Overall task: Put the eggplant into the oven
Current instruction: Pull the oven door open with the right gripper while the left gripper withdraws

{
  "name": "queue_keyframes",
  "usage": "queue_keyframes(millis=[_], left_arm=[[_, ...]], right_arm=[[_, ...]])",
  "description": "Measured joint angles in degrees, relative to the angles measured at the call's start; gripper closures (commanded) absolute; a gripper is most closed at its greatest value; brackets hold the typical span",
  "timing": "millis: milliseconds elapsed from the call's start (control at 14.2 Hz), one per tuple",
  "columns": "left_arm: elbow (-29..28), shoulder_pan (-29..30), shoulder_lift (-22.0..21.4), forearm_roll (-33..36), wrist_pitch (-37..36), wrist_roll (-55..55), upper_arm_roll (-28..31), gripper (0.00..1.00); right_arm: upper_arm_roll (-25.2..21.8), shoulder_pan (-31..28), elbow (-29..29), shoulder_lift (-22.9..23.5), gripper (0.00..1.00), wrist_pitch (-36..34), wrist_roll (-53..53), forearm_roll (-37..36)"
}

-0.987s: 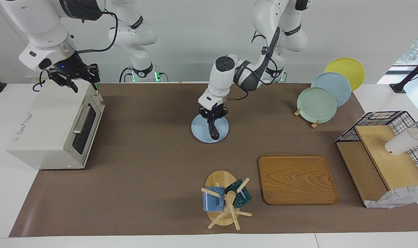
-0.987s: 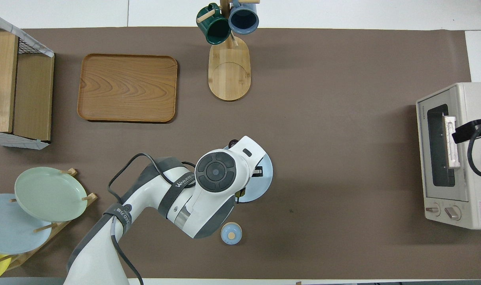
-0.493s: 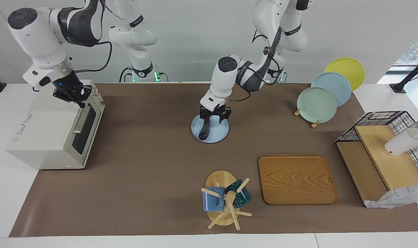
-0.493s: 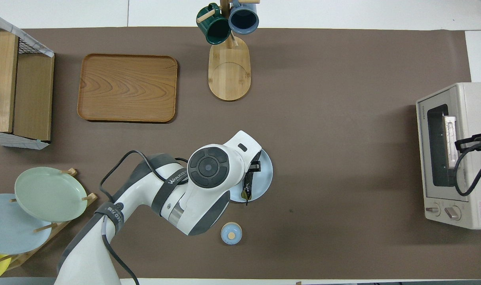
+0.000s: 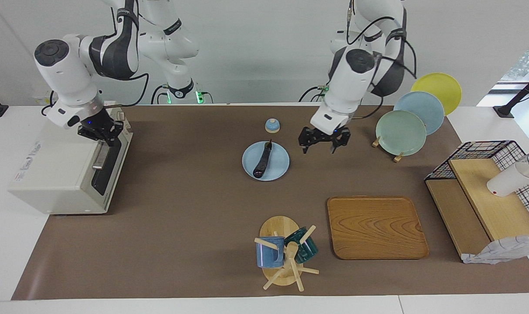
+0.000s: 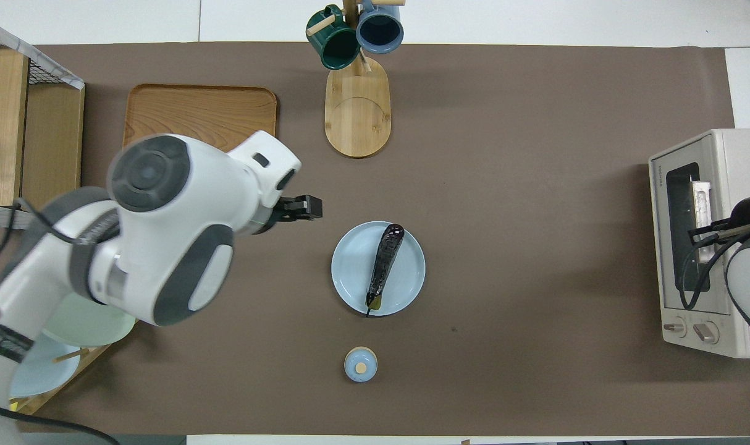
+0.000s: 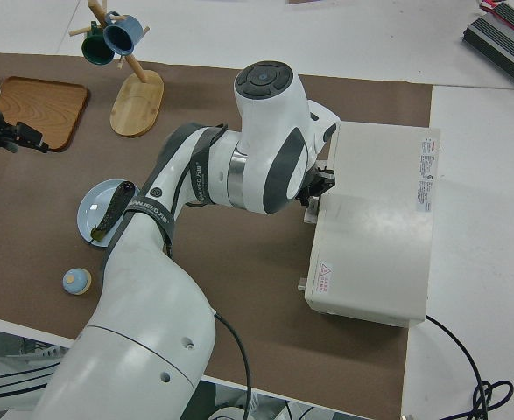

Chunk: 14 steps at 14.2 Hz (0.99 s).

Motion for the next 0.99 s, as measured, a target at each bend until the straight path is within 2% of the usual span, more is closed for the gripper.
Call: queue_keyframes(millis=[211,493,705,987], left_arm=[[3.84,9.37,-1.32,0.0,-5.19,9.32,0.17,0.0],[4.41,17.76,-2.49,0.85,-7.28,16.83,0.19,0.0],[4.51,19.8,-3.88,4.0,-9.35,18.56,0.16,0.0],[4.54,20.36,-7.24,5.6,-14.12,18.57,0.09,0.0]], right_arm=[[0.07,0.0,-0.06,0.09,1.0,0.03,-0.02,-0.1],[0.46,0.73,-1.4,0.09,1.0,1.49,0.01,1.64],[1.39,3.03,-5.04,0.61,1.0,5.9,1.52,6.41],[1.9,7.28,-9.23,5.53,1.0,15.8,7.14,9.2]])
